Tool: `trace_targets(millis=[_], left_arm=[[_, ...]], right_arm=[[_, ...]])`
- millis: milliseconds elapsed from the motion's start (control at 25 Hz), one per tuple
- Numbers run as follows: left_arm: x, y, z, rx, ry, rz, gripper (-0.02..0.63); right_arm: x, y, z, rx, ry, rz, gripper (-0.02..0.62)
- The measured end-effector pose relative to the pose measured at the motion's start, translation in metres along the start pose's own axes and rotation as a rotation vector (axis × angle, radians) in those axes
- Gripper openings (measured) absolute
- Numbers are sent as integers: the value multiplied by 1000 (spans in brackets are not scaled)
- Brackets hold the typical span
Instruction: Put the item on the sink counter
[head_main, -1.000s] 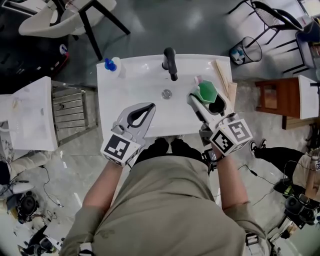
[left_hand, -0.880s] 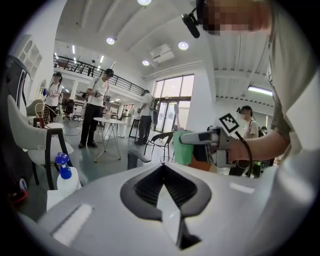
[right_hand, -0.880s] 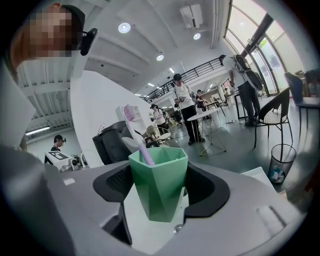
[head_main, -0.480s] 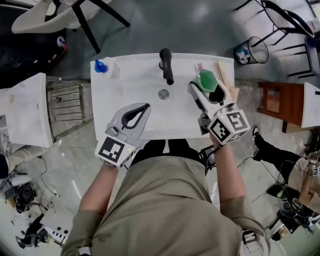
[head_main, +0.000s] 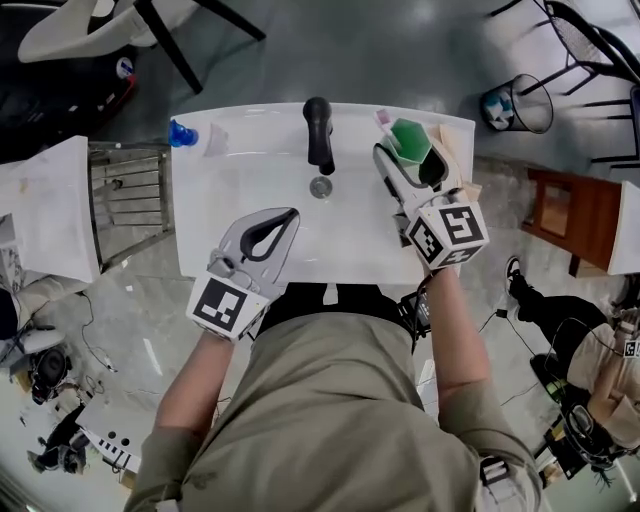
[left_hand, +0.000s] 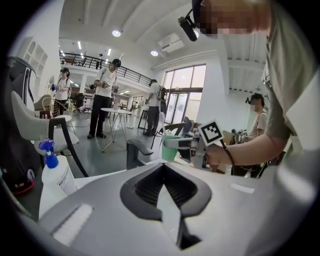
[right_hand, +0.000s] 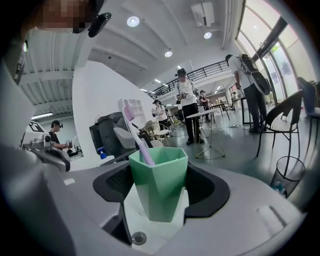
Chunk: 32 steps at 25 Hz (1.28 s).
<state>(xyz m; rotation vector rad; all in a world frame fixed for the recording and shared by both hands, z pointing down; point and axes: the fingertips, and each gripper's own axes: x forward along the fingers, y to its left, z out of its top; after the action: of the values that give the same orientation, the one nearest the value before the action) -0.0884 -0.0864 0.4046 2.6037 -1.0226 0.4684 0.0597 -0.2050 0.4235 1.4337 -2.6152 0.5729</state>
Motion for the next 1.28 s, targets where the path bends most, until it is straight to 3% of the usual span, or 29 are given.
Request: trace_targets(millis=[360, 560, 720, 1280], left_arm=[[14, -15, -18, -81, 55, 23, 5], [12, -13, -33, -66, 99, 41, 5], [16, -15, -33, -114, 104, 48, 5], [26, -22, -42, -120, 119, 31, 5]], right_arm=[[32, -38, -41, -103, 15, -69, 316], [45, -48, -54, -126, 30, -81, 316], [50, -52, -59, -140, 31, -90, 316], [60, -54, -74, -165, 44, -89, 316]])
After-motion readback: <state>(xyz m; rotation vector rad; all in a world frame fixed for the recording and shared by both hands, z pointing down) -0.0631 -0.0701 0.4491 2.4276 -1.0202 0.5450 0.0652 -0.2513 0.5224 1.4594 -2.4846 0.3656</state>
